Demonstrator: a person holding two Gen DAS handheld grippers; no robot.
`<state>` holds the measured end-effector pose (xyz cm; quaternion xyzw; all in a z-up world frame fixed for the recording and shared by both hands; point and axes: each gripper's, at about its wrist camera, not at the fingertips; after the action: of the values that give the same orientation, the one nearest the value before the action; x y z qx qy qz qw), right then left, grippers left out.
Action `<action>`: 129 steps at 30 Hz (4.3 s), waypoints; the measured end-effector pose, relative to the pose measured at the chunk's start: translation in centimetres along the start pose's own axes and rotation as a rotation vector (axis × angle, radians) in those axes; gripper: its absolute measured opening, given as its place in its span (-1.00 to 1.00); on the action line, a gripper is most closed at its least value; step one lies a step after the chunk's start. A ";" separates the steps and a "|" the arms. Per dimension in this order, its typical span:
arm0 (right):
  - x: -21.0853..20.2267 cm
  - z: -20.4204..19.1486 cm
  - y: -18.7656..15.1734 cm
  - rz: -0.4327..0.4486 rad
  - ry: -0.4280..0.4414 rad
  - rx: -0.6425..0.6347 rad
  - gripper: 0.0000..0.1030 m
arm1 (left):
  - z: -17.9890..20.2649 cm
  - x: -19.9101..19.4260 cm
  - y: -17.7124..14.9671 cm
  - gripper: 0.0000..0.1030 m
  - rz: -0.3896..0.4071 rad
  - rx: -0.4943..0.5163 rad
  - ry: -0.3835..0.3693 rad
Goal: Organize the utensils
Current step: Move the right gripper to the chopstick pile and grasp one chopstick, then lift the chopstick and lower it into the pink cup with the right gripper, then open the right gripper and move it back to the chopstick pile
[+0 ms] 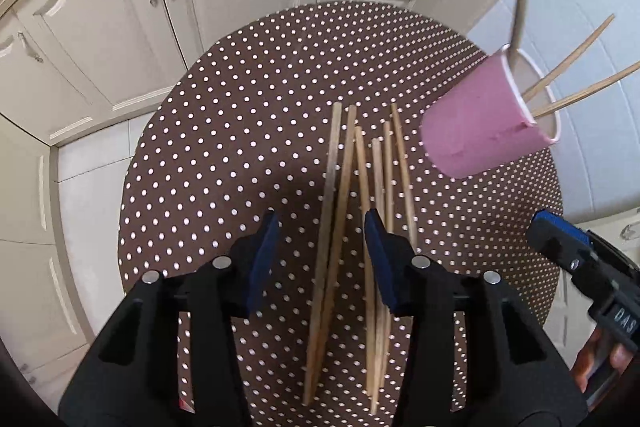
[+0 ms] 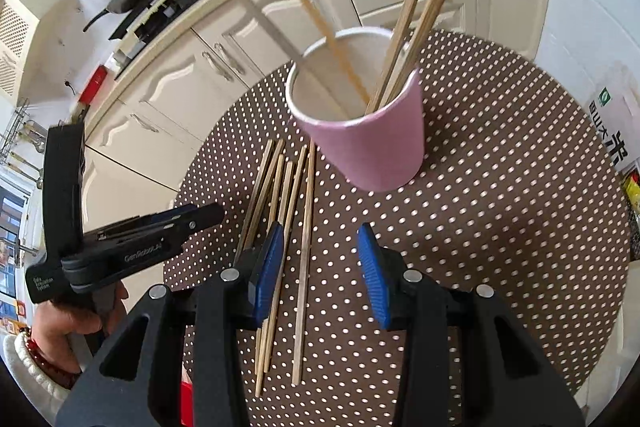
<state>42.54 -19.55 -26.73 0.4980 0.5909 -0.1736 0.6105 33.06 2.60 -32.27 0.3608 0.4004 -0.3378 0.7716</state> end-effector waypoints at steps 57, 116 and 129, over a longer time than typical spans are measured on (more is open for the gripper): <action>4.6 -5.9 3.3 -0.058 -0.027 -0.108 -0.90 | -0.8 -1.2 2.6 -0.88 -0.001 0.022 -0.116; -12.5 1.4 7.0 0.376 -0.105 -0.165 -0.90 | 15.8 -11.2 6.0 -0.88 0.566 0.244 -0.101; -9.6 0.8 4.7 0.316 -0.123 -0.178 -0.90 | 13.7 -8.9 3.5 -0.88 0.486 0.199 -0.100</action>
<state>44.41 -21.72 -16.41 0.5169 0.4800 -0.0526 0.7068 36.97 -4.90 -17.89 0.5033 0.2280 -0.1975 0.8097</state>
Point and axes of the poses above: each gripper's, at about its wrist camera, not at the fingertips, and x roughly the way its jaws point, z to its right, y to its top, and after that the axes turned 13 degrees about -y, right-handed
